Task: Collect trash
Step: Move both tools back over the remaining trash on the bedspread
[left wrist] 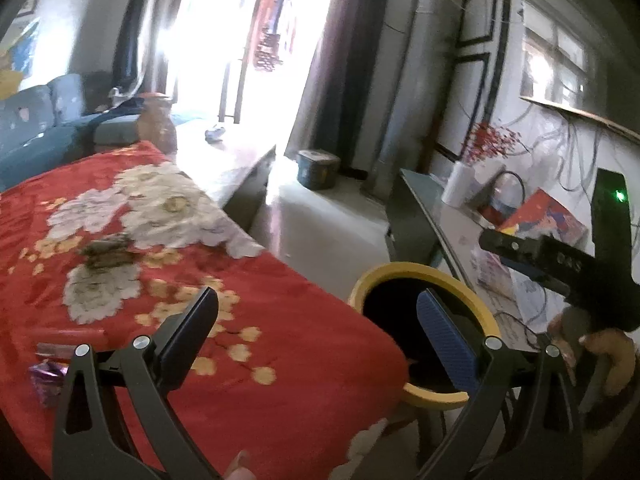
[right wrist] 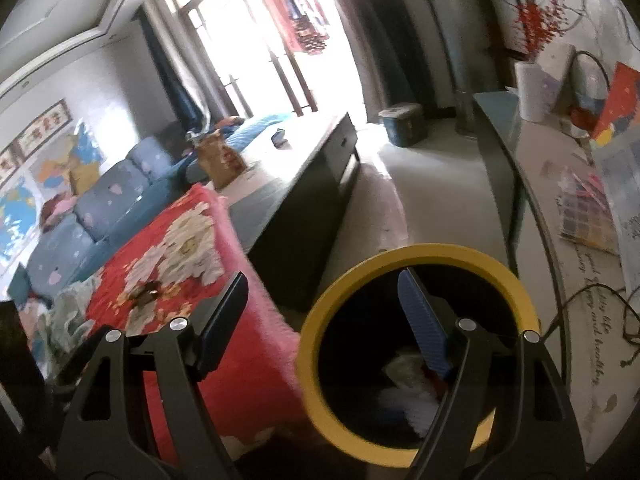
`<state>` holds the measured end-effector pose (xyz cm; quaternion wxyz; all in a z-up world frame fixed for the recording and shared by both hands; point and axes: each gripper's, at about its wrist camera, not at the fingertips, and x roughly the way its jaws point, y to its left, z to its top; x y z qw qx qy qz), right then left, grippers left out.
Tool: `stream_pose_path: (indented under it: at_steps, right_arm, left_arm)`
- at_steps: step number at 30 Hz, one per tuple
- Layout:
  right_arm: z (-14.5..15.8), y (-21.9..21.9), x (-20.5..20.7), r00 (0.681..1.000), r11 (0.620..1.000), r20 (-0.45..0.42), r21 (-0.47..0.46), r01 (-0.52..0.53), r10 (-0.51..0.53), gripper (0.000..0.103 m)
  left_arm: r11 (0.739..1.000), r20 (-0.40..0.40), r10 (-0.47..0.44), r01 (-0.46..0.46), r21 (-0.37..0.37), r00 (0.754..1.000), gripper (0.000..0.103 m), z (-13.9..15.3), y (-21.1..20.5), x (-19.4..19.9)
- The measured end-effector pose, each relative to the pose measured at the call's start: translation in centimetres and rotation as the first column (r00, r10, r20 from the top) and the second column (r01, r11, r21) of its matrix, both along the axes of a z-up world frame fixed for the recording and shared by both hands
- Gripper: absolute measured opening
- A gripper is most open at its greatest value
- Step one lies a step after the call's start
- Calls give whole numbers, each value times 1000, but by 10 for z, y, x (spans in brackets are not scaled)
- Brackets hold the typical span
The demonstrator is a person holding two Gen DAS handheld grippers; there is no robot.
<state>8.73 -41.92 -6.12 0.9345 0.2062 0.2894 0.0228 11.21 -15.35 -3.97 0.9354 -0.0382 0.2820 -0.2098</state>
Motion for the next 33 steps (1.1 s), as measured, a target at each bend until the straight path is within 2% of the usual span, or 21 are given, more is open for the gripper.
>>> stream_pose_path:
  at_steps: [15,26,33]
  right_arm:
    - [16,66,2,977,975,23,-62,-211,213,69]
    - [20,115,0,940,936,17,-101,-337,341,69]
    - [26,145,6,909,904,20,-115,-411,416,69]
  left_arm:
    - [982,33,181,-179,-53,983,96,19,72,-1]
    - [962,40,266,-263,-72,963,96,23,110,-3]
    - [940,39,338,-335,-72,940,96,25,147,-2]
